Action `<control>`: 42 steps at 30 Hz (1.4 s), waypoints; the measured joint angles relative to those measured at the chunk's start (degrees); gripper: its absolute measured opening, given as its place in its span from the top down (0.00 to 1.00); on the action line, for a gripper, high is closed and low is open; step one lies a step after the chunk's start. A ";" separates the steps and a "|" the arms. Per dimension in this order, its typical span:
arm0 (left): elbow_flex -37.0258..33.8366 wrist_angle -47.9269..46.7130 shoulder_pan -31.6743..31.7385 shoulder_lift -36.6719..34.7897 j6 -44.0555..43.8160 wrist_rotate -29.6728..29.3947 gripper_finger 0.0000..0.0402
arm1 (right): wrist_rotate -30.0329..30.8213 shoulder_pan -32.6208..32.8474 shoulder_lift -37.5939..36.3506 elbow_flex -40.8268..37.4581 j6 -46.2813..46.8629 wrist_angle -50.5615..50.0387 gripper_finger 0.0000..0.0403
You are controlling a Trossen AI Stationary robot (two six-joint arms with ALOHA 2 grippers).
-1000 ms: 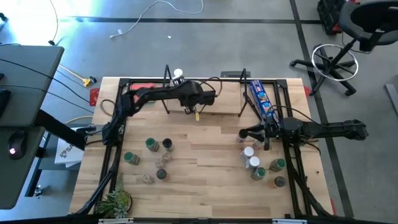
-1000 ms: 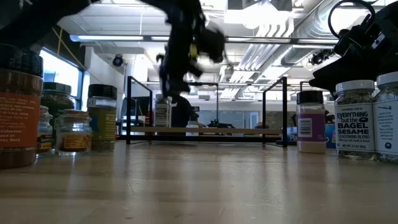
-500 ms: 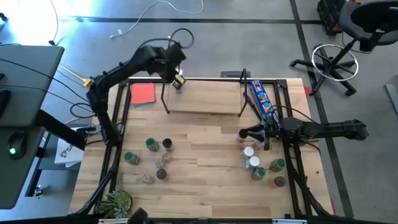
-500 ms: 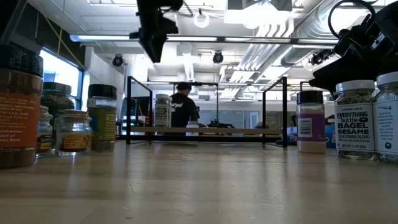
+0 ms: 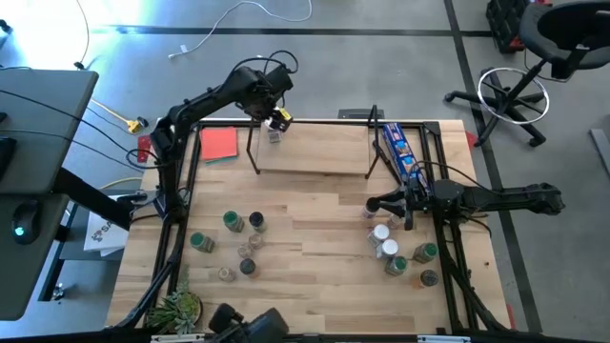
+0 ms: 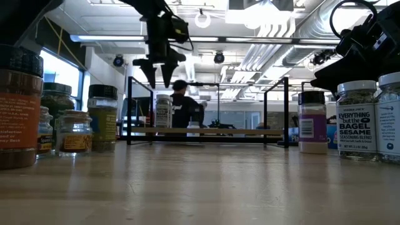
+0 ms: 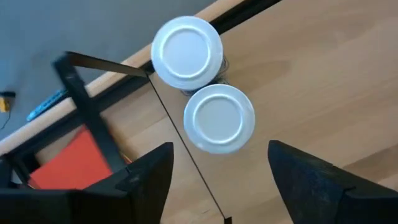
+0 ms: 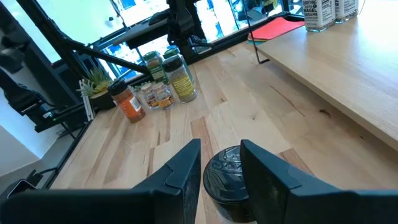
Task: Shelf spices
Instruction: Put the white seasoning bottle on the shelf aligned with the other white seasoning bottle
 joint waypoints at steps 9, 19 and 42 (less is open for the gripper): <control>-0.02 0.92 -1.15 2.84 -1.28 -3.52 0.35 | 0.00 0.00 0.00 0.00 0.00 0.00 0.73; -0.02 3.14 -0.98 3.02 -2.67 -4.02 0.35 | 0.00 0.00 0.01 0.00 0.00 0.00 0.73; -0.97 3.34 -1.18 3.09 -4.07 -4.54 0.44 | 0.00 -0.02 -0.01 0.00 0.00 0.00 0.73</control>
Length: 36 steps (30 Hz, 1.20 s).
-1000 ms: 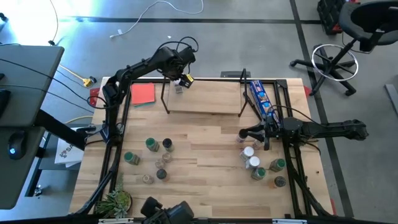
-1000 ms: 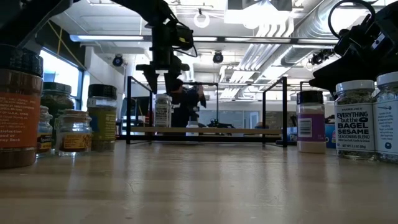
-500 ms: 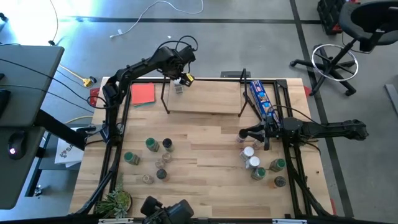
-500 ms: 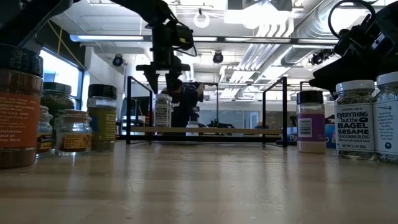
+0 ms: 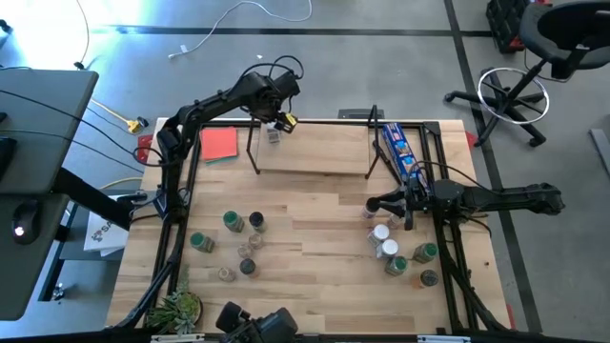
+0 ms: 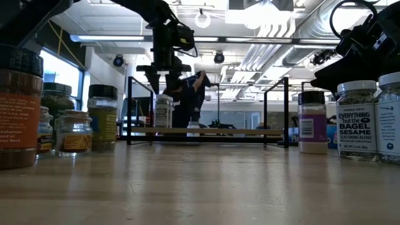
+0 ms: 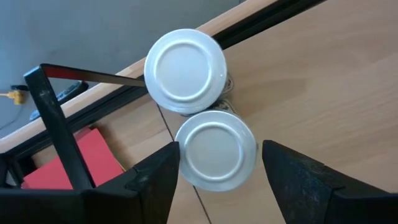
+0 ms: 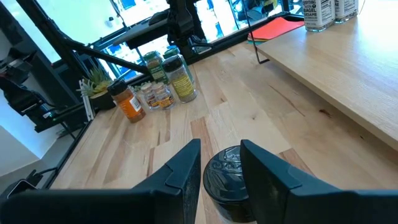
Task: Shelf spices
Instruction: Put the white seasoning bottle on the shelf aligned with the other white seasoning bottle
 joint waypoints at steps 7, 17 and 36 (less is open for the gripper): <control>-2.70 2.24 -0.52 -0.39 0.93 -3.21 0.44 | 0.00 0.01 0.01 0.00 0.00 0.00 0.73; -2.83 3.10 -0.94 -0.46 2.58 -2.38 0.44 | 0.00 0.02 0.00 0.00 0.00 0.00 0.73; -2.88 2.77 -3.38 -0.38 7.07 -2.52 0.44 | 0.00 0.02 0.01 0.00 0.00 0.00 0.73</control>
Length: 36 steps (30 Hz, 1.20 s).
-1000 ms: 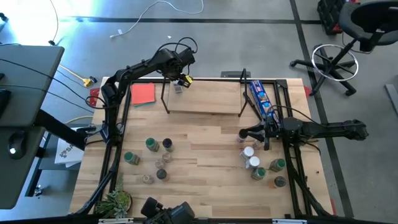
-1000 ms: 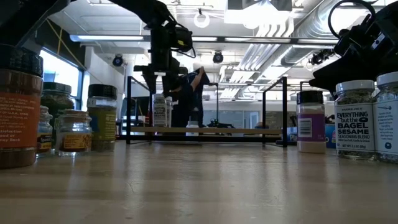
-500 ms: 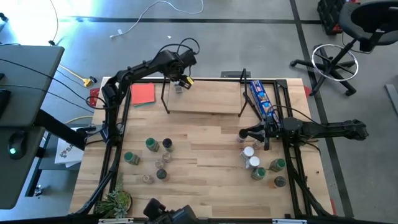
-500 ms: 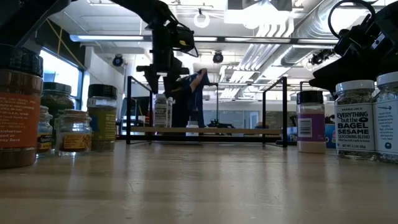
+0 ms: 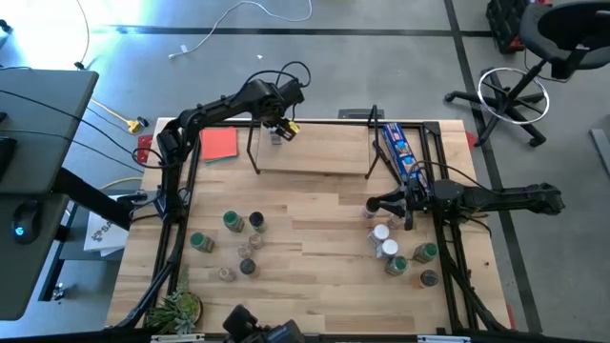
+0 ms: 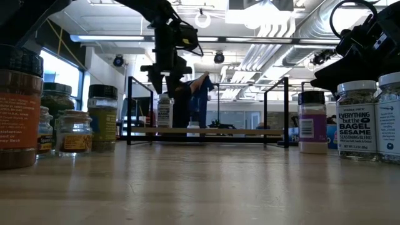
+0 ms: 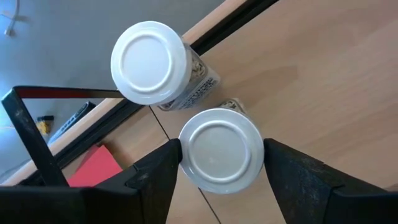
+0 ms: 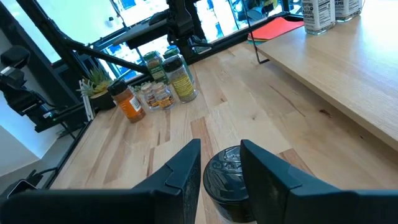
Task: Shelf spices
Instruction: Put the white seasoning bottle on the shelf aligned with the other white seasoning bottle
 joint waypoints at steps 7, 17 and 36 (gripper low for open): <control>-0.04 -0.15 -0.15 0.07 2.51 -1.92 0.44 | 0.00 0.00 0.00 0.00 0.00 0.00 0.73; -0.11 -0.31 -0.80 0.24 2.25 -6.06 0.44 | 0.00 0.00 -0.01 0.00 0.00 0.00 0.73; 2.54 -0.77 -4.57 0.24 5.55 -9.97 0.44 | 0.00 -0.02 0.00 0.00 0.00 0.00 0.73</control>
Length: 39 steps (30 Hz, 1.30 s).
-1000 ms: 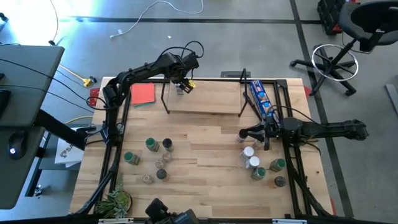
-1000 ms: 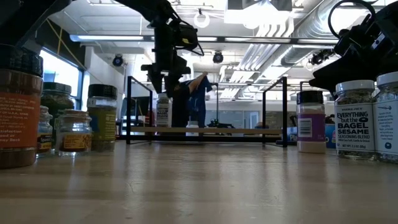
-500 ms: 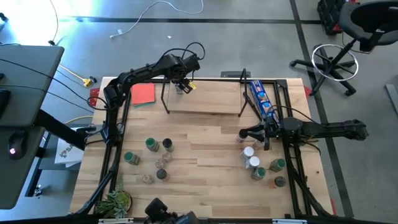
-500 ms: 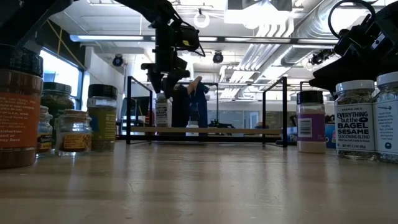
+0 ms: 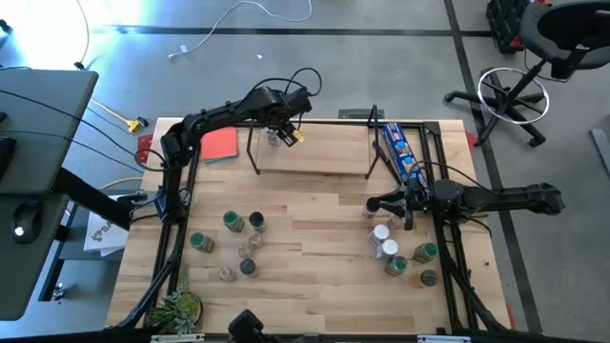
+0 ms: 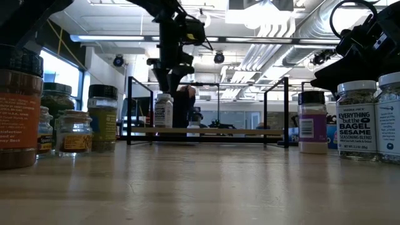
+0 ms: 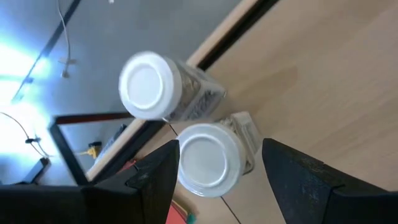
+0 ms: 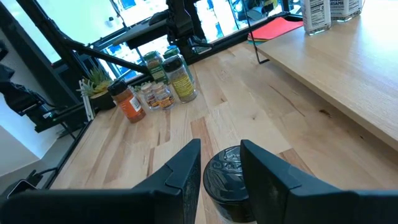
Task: Shelf spices
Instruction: Put the white seasoning bottle on the shelf aligned with the other white seasoning bottle
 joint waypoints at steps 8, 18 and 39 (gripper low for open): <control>7.93 -8.01 -4.58 -0.28 2.12 4.25 0.45 | 0.00 0.02 0.01 0.00 0.00 0.00 0.73; -7.58 -1.91 -10.73 -0.13 11.45 1.98 0.72 | 0.00 0.00 0.02 0.00 0.00 0.00 0.73; -16.49 15.05 -4.47 0.11 15.58 -2.11 1.00 | 0.00 0.01 -0.01 0.00 0.00 0.00 0.73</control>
